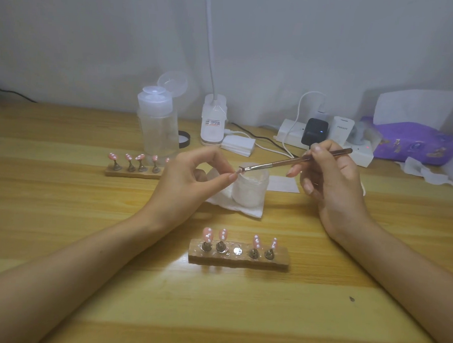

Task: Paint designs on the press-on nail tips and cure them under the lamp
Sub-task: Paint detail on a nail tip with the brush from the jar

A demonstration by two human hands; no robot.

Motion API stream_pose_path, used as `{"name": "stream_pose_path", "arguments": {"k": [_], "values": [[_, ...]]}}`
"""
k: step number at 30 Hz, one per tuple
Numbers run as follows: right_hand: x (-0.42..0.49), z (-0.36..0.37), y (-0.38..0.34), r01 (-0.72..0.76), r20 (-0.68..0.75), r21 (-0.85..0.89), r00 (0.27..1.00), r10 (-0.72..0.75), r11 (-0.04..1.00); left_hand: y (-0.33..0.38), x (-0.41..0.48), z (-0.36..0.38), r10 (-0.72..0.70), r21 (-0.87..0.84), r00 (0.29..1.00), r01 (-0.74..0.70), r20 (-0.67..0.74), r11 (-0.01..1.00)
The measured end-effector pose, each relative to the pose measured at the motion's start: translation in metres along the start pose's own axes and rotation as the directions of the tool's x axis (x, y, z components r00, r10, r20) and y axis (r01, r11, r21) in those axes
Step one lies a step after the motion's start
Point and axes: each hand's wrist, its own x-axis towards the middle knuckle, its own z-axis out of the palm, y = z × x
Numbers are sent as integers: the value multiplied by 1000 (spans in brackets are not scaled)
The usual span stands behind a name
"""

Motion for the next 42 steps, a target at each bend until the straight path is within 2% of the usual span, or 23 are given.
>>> {"name": "stream_pose_path", "arguments": {"k": [3,8,13,18,24,31,36,40,42], "values": [[0,-1,0,-23,-52,10,998,23,1000,0,0,0,-4,-1,1000,4,2,1000],[-1,0,-1,33,13,15,999,-33,999,1,1,0,-1,3,1000,1,5,1000],[0,-1,-2,9,-52,3,999,-9,1000,1,0,0,-6,3,1000,6,3,1000],[-3,1,-3,40,9,0,999,-40,999,3,0,1,-6,-2,1000,6,1,1000],[-2,0,-2,6,-42,-71,999,-9,997,4,0,1,6,-5,1000,-6,-6,1000],[2,-8,-8,46,-169,22,985,-42,999,3,0,1,5,-3,1000,-5,3,1000],[6,-19,-13,46,-241,18,970,-40,999,2,0,0,2,-3,1000,-2,9,1000],[5,-16,-16,111,-107,105,989,-100,988,1,0,0,4,2,1000,-4,8,1000],[3,-14,-16,164,-19,75,986,-163,984,1,0,0,1,6,1000,-1,5,1000]]}}
